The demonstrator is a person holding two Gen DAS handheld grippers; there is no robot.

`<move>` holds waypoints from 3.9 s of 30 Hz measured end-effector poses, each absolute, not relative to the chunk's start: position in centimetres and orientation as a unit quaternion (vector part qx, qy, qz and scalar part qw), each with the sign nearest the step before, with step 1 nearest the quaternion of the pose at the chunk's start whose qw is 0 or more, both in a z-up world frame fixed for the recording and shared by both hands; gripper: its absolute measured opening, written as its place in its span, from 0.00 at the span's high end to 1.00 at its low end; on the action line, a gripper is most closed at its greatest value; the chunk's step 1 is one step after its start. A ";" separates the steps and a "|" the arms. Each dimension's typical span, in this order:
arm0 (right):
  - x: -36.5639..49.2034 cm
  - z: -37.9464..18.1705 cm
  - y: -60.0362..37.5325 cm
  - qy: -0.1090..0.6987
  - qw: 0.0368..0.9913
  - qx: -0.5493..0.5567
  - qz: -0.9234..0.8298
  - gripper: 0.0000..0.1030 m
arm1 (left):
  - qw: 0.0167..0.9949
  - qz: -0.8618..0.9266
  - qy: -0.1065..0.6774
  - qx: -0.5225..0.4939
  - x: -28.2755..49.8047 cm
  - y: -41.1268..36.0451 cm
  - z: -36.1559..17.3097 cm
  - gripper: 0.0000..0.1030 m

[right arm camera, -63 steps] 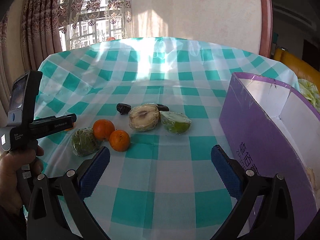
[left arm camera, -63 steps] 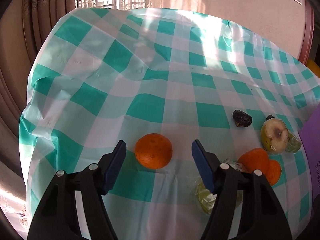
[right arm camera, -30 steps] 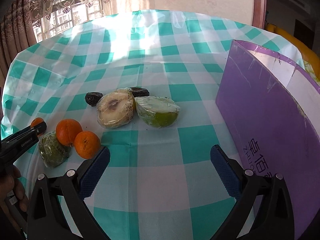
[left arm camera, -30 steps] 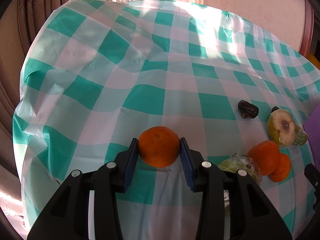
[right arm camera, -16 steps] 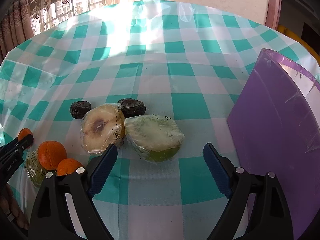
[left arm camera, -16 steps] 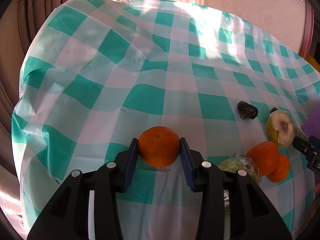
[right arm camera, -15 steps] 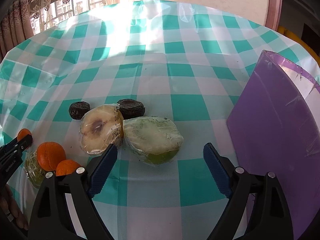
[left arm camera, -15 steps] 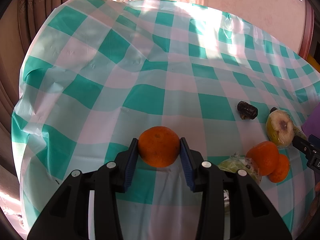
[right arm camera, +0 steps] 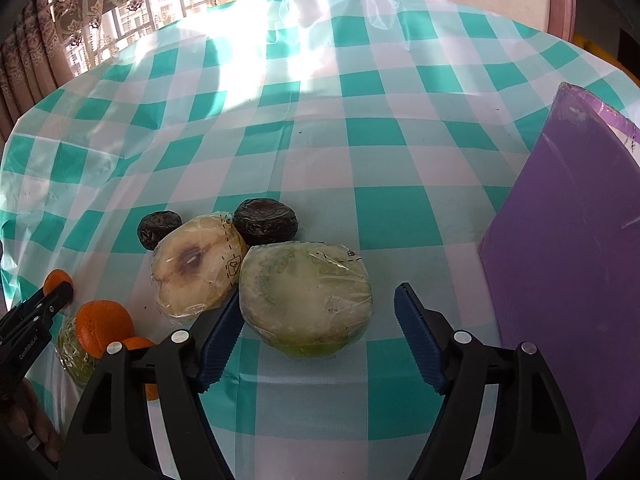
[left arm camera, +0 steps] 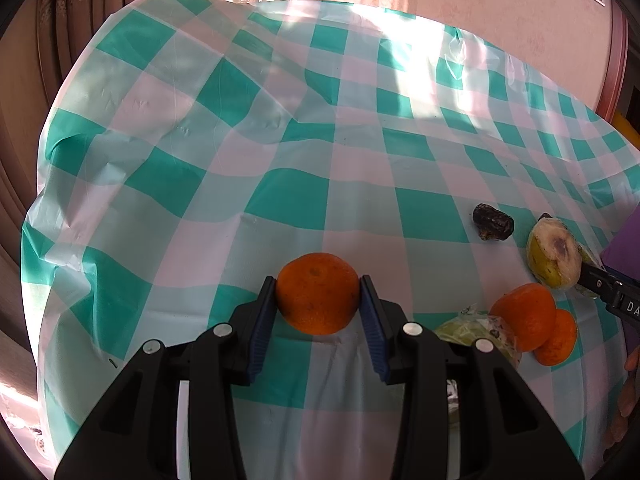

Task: Organize fruits
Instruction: 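Grasp an orange with the left tool while the right tool grasps the wrapped green fruit, then carry the orange and the wrapped green fruit over into the purple box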

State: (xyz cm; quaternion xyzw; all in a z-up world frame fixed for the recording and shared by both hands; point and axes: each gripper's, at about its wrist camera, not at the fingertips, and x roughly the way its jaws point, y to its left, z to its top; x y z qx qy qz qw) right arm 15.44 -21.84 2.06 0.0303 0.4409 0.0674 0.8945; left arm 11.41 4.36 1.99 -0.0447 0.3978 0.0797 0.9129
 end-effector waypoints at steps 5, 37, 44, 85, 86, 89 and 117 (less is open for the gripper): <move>15.2 2.2 -21.2 0.436 0.896 0.023 0.080 0.42 | 0.913 0.080 0.398 -0.045 11.4 4.4 2.0 0.60; 6.2 4.7 -20.1 0.359 0.931 -0.030 0.058 0.43 | 0.938 0.087 0.332 -0.040 9.1 3.4 4.8 0.61; 4.5 6.6 -20.9 0.340 0.938 -0.015 0.063 0.43 | 0.944 0.076 0.321 -0.030 7.7 2.3 6.4 0.61; -0.1 12.6 -34.1 0.304 0.949 0.081 -0.007 0.42 | 0.948 -0.096 0.285 0.099 4.4 -17.2 13.1 0.61; -0.1 12.5 -34.5 0.305 0.949 0.083 -0.008 0.42 | 0.948 -0.101 0.286 0.102 4.4 -17.7 13.1 0.61; -0.3 12.5 -35.7 0.311 0.946 0.089 -0.014 0.42 | 0.945 -0.114 0.284 0.113 4.4 -19.2 13.3 0.61; 1.9 9.3 -45.3 0.412 0.903 0.010 -0.120 0.42 | 0.896 -0.241 0.296 0.227 4.6 -34.0 10.5 0.61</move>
